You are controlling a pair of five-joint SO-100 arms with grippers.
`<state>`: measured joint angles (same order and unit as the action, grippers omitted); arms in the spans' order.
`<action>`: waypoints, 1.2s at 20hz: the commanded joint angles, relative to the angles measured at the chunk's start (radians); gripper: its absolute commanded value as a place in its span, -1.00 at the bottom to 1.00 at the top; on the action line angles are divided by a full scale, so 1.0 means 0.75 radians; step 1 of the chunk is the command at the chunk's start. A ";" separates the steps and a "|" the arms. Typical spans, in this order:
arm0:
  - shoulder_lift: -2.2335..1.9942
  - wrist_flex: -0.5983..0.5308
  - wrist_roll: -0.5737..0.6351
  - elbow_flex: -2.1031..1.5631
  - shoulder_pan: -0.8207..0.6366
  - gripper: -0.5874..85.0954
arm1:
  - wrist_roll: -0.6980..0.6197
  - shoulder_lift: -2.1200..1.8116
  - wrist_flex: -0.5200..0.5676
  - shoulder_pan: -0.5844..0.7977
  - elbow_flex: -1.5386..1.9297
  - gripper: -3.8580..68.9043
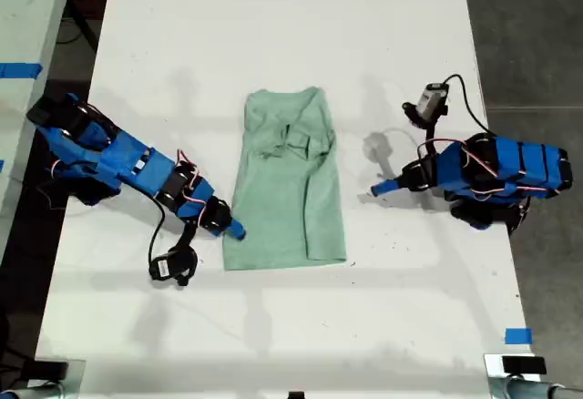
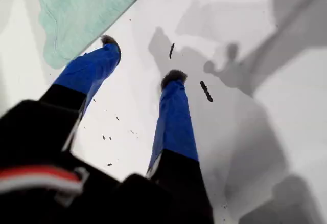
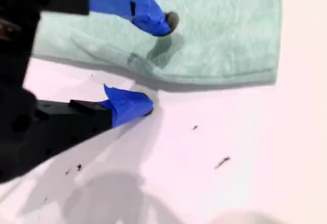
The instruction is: Fold t shirt
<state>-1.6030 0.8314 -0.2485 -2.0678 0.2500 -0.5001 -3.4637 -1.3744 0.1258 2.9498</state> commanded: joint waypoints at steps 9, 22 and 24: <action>-0.047 0.241 -0.041 0.305 -0.012 -0.99 | 0.006 -0.035 -0.014 -0.022 -0.029 -0.36; 0.552 0.311 0.217 1.270 -0.153 -0.77 | 0.018 -0.041 -0.025 -0.031 -0.035 -0.36; 0.679 0.227 0.276 1.344 -0.192 -0.52 | 0.020 -0.041 -0.025 -0.035 -0.035 -0.36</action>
<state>-1.1213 1.0630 -0.0752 -1.1582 0.1488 -0.4924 -3.4729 -1.3852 0.1135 2.9498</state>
